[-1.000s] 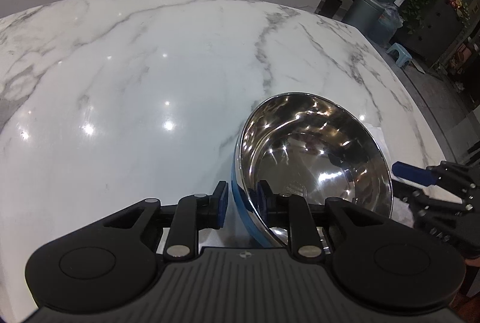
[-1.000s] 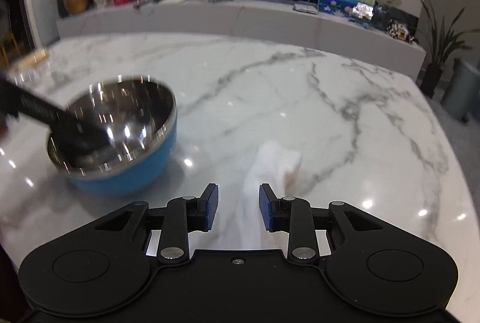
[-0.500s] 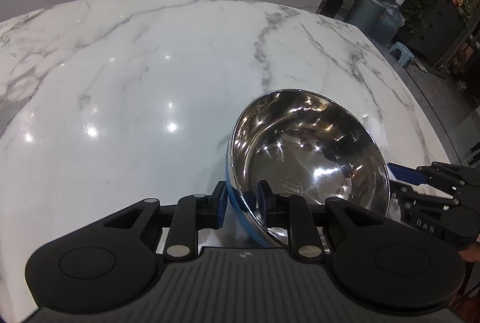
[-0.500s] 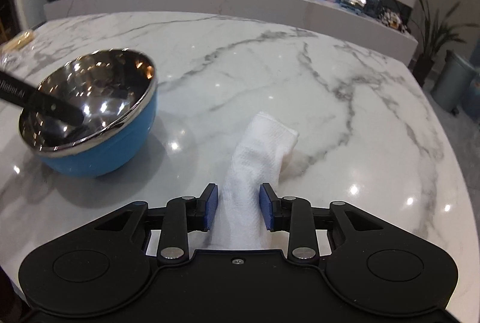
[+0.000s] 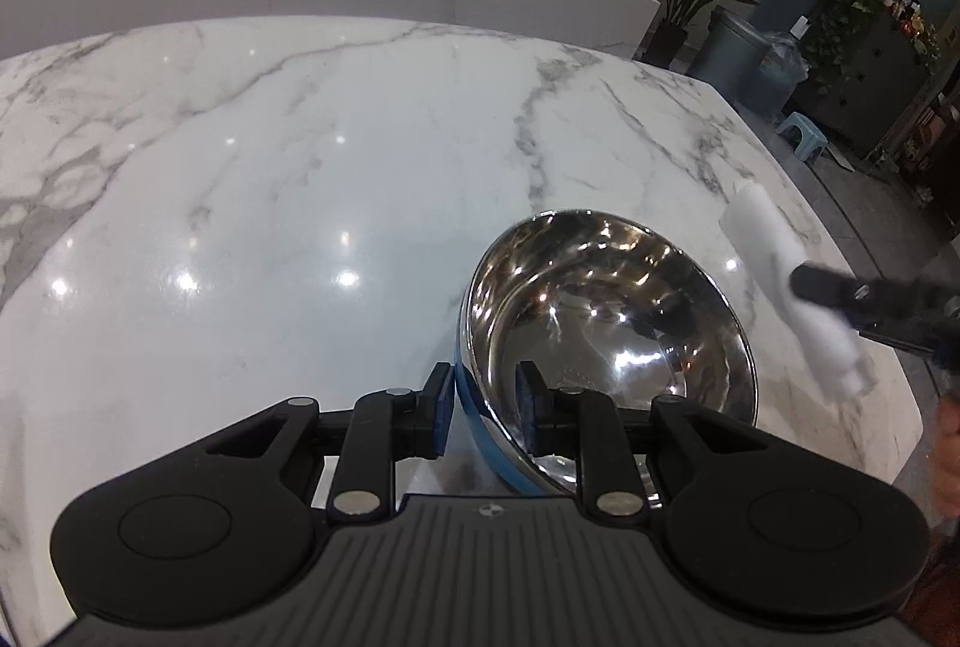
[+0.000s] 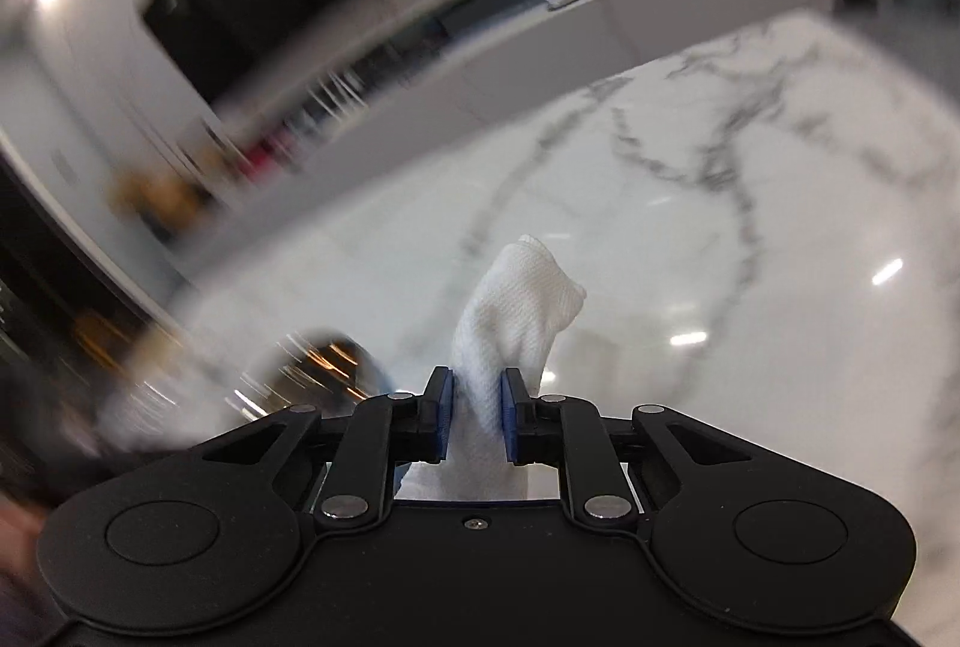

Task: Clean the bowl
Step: 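Wipe the bowl's blue outer side with the cloth in the right gripper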

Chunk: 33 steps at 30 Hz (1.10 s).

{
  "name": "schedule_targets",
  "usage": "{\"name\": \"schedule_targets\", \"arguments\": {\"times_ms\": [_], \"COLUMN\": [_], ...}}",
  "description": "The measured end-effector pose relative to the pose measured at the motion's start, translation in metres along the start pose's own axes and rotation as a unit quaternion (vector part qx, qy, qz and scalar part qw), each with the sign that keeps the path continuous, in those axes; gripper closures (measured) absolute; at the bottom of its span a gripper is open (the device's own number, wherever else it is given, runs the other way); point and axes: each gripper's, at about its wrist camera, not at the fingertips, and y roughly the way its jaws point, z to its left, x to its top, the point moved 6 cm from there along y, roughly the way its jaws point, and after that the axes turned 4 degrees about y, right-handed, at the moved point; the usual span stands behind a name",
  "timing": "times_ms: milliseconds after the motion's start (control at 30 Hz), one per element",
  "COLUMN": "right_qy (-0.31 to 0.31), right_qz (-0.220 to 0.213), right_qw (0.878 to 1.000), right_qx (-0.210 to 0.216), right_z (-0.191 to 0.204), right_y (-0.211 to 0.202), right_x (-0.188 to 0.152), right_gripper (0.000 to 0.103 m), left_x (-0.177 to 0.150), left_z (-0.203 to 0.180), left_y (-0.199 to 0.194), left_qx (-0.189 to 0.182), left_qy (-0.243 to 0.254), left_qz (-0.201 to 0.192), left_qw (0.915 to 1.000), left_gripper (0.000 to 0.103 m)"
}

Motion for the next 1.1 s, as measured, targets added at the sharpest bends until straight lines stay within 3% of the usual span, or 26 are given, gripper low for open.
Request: {"name": "schedule_targets", "arguments": {"times_ms": [100,167,333,667,900,1100], "right_qy": [0.06,0.092,0.094,0.04,-0.005,-0.021], "right_qz": [0.025,0.051,0.108,0.148,0.184,0.19], "right_qw": [0.996,0.991,0.981,0.979,0.978,0.979], "right_qx": [0.064,0.086,0.129,0.137,0.092,0.076], "right_z": [-0.013,-0.023,-0.023,-0.021,-0.025,-0.02], "right_y": [0.002,0.008,0.027,0.035,0.046,0.051], "right_x": [0.002,0.002,0.012,0.0,-0.02,-0.025], "right_gripper": [0.088,0.087,0.087,0.087,0.087,0.087], "left_x": [0.003,0.003,0.003,0.0,-0.002,-0.006], "left_z": [-0.003,-0.004,-0.007,-0.007,-0.009,-0.007], "left_y": [0.002,0.004,0.006,0.011,0.014,0.016], "left_qx": [-0.007,-0.004,0.003,0.002,0.012,-0.002], "left_qy": [0.008,0.013,0.022,0.024,0.029,0.005], "left_qz": [-0.004,-0.003,-0.004,-0.008,-0.006,0.018], "left_qw": [0.9999,0.9999,0.9997,0.9997,0.9995,0.9998], "left_gripper": [0.083,0.086,0.088,0.089,0.089,0.084]}}
